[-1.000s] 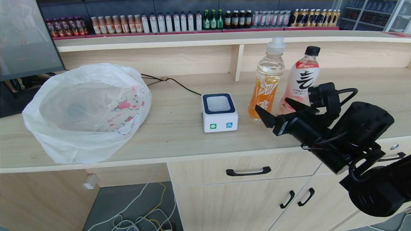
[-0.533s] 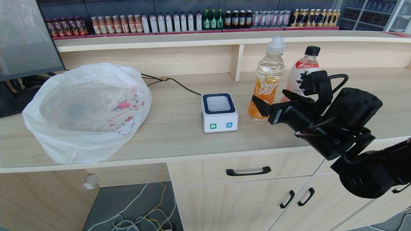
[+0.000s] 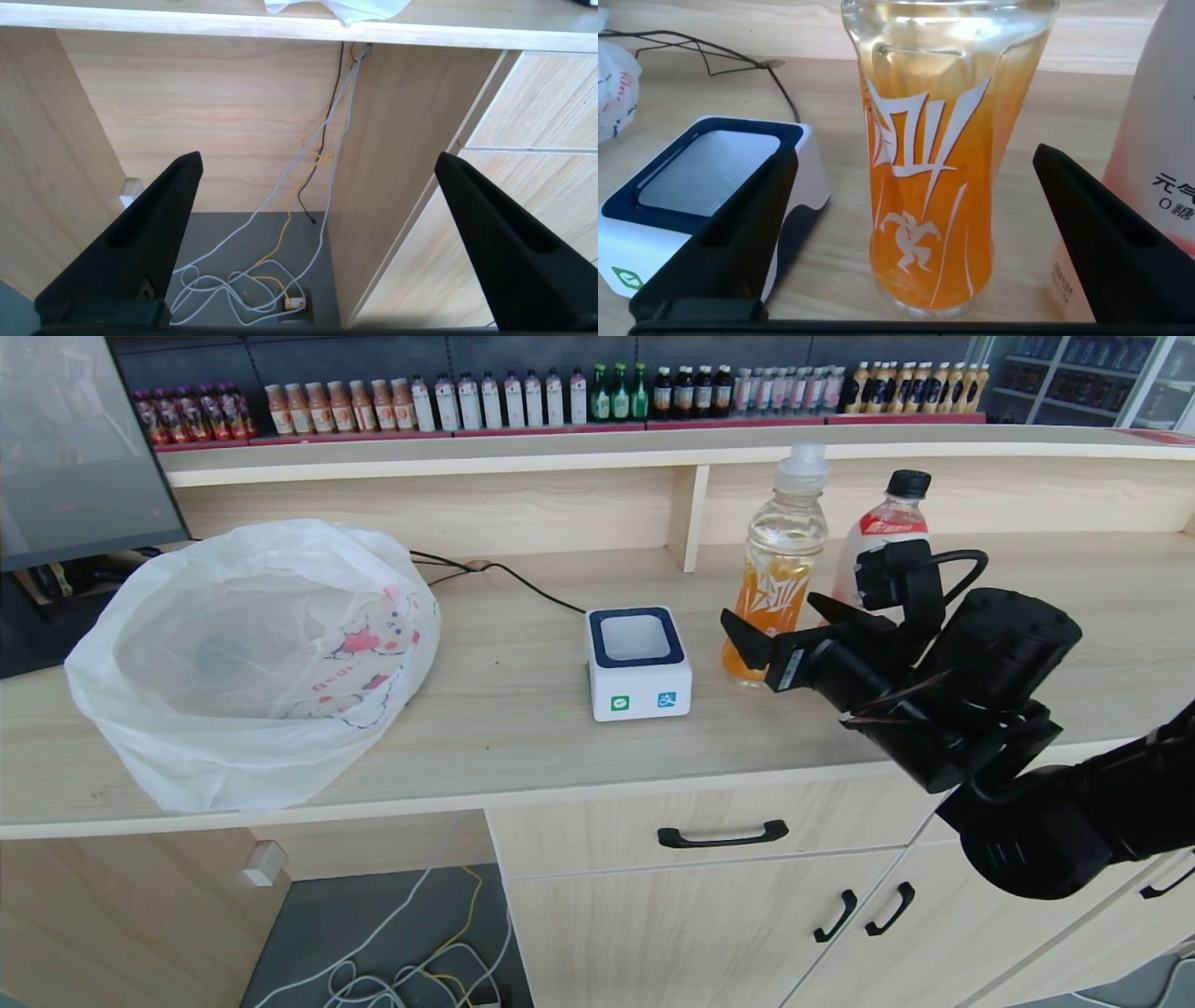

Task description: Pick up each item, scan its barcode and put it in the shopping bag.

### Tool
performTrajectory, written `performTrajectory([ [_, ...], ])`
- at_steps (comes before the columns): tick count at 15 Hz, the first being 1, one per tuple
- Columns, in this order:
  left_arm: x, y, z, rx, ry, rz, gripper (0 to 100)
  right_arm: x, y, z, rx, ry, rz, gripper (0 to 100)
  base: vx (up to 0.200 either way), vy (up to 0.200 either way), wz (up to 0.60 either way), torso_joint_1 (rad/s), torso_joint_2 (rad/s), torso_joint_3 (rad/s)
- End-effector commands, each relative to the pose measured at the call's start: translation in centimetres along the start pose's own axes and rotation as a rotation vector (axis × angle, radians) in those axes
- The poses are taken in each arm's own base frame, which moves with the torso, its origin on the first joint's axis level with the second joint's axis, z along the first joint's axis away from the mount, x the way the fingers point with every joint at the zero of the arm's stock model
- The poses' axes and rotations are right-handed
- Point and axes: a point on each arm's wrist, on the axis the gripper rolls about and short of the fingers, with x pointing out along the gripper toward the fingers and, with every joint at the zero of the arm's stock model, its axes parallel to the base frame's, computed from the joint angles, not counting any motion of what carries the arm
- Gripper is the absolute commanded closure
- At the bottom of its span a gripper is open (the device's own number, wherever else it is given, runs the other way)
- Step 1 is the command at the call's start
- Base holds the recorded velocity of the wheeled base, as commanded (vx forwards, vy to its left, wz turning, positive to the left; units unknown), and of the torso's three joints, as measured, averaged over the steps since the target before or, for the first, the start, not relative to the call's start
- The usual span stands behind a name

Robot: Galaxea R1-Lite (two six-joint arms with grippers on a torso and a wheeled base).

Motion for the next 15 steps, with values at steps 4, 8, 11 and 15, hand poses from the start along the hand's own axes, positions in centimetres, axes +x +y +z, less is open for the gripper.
performTrajectory([
  [4, 0.0, 0.0, 0.0, 0.0, 0.0, 0.001, 0, 1.7, 0.1, -0.9, -0.002, -0.005, -0.004, 0, 0.0, 0.0, 0.0, 0.0, 0.0, 0.0],
  [8, 0.0, 0.0, 0.0, 0.0, 0.0, 0.001, 0, 3.0, 0.2, -0.5, -0.001, -0.013, -0.004, 0, 0.0, 0.0, 0.0, 0.0, 0.0, 0.0],
  [11, 0.0, 0.0, 0.0, 0.0, 0.0, 0.0, 0, 3.5, 0.3, 0.3, 0.0, -0.028, -0.003, 0, 0.0, 0.0, 0.0, 0.0, 0.0, 0.0],
  [15, 0.0, 0.0, 0.0, 0.0, 0.0, 0.001, 0, 3.8, 0.2, 0.2, -0.001, -0.031, -0.002, 0, 0.0, 0.0, 0.0, 0.0, 0.0, 0.0],
])
